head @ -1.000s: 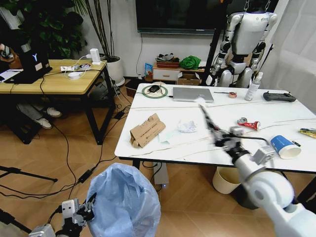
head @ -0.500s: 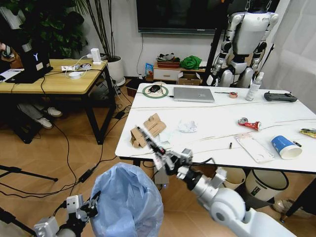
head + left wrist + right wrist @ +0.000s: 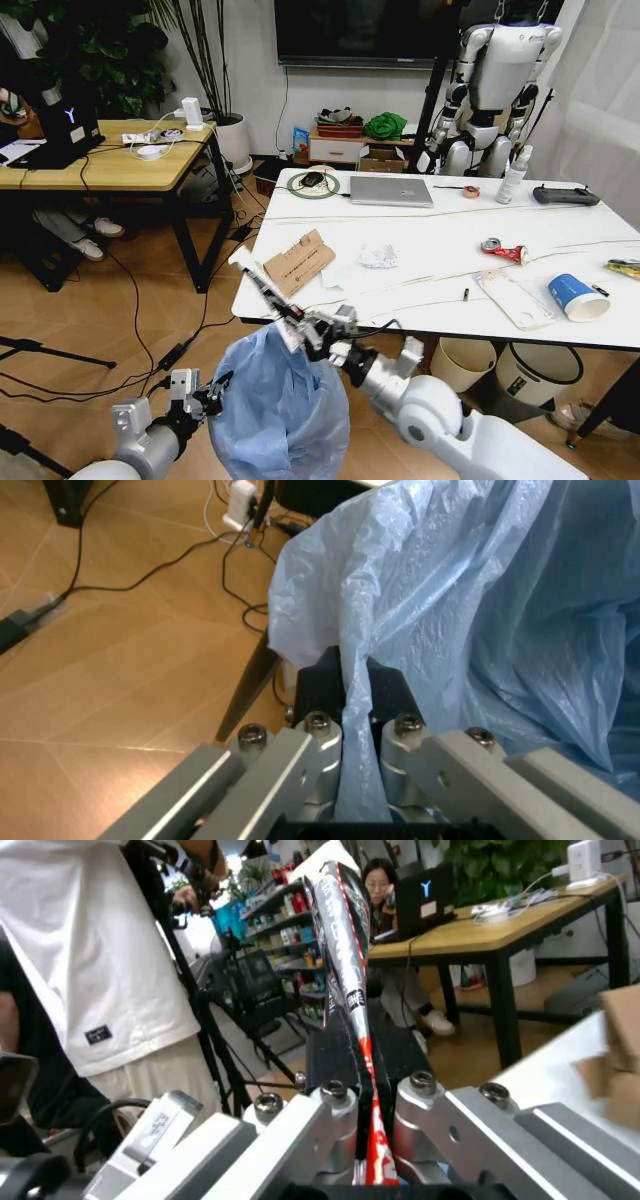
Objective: Pick up the trash bin and place the trash from the table into it.
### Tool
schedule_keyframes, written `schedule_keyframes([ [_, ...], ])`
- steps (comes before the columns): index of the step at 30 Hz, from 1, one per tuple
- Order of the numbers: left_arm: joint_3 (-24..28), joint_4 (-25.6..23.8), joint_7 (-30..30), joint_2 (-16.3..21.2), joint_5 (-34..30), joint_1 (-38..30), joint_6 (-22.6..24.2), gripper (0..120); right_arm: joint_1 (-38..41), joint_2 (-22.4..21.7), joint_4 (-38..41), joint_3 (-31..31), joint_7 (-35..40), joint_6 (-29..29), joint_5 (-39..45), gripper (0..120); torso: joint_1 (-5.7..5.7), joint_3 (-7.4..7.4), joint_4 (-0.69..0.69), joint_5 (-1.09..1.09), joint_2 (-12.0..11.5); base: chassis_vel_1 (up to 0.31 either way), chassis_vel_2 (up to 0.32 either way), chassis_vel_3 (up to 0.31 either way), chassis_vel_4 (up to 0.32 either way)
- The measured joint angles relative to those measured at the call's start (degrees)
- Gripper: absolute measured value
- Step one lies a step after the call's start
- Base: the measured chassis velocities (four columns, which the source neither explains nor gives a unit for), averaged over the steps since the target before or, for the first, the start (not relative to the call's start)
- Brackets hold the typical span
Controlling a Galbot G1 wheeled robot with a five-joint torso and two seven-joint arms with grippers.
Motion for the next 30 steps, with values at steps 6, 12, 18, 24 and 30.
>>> schedule_keyframes([
  [6, -2.2, -1.3, -0.3, 0.1, -1.1, 0.8, 0.1, 0, 4.1, 2.1, -1.0, -3.9, 4.3, -1.5, -0.2, 0, 0.00, 0.00, 0.01, 0.01, 0.0, 0.000, 0.000, 0.000, 0.000],
  [12, -3.9, -1.2, -0.7, 0.2, -0.9, 1.6, 0.1, 0, -0.3, -0.3, 1.2, -1.9, 4.3, -1.9, -2.1, 0, 0.00, -0.01, -0.01, 0.02, 0.0, 0.000, 0.000, 0.000, 0.000],
  [18, -4.2, -1.6, -0.9, -0.3, 0.1, 2.3, 0.1, 0, -2.9, -2.5, 4.8, 0.3, 4.6, -3.0, -2.8, 0, -0.01, -0.01, 0.00, 0.03, 0.0, 0.000, 0.000, 0.000, 0.000],
  [24, -4.3, -2.2, -1.0, -1.8, 1.1, 2.8, 0.6, 0, -4.5, -4.3, 9.5, 1.4, 7.8, -8.7, -2.5, 0, -0.01, -0.01, 0.00, 0.03, 0.0, 0.000, 0.000, 0.000, 0.000],
  [30, -4.3, -2.7, -1.0, -2.7, 1.5, 3.1, 0.8, 0, -5.8, -5.4, 13.8, 1.4, 10.8, -14.2, 1.9, 0, -0.01, -0.01, 0.00, 0.03, 0.0, 0.000, 0.000, 0.000, 0.000],
])
